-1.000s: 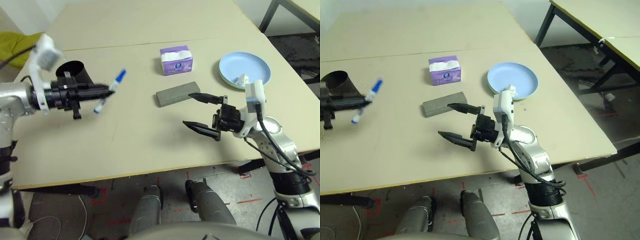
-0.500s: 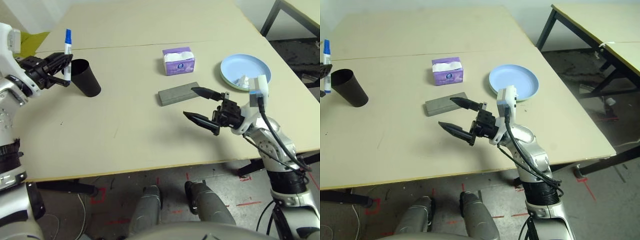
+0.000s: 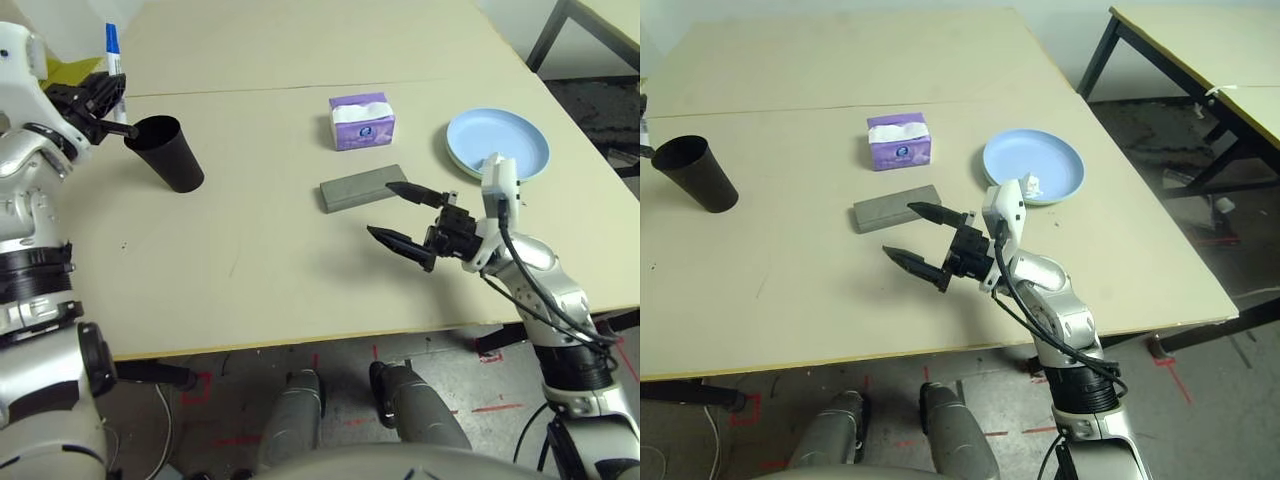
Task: Organize and tidy the items on the table.
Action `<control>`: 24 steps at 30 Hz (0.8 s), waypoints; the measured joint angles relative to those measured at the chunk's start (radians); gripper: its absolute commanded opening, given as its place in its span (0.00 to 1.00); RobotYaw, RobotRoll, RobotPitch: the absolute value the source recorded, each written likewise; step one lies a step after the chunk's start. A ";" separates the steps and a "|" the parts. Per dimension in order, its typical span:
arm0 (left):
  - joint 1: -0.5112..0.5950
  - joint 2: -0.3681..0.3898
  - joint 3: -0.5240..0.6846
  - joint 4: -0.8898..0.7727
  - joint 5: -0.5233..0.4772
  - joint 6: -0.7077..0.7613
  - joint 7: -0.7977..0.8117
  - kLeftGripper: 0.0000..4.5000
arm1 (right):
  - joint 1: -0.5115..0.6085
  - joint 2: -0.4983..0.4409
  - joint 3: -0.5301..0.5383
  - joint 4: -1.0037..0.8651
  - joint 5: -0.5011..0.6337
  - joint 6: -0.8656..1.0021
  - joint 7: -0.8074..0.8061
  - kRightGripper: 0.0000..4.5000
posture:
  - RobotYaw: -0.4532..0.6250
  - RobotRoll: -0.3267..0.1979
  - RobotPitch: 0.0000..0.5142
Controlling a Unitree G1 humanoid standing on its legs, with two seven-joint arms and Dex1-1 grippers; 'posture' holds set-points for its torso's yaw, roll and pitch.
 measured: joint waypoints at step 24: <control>-0.056 -0.022 -0.009 0.269 0.036 -0.242 0.004 0.99 | 0.021 -0.029 -0.004 -0.041 0.005 0.032 -0.004 1.00 | 0.36 0.62 0.37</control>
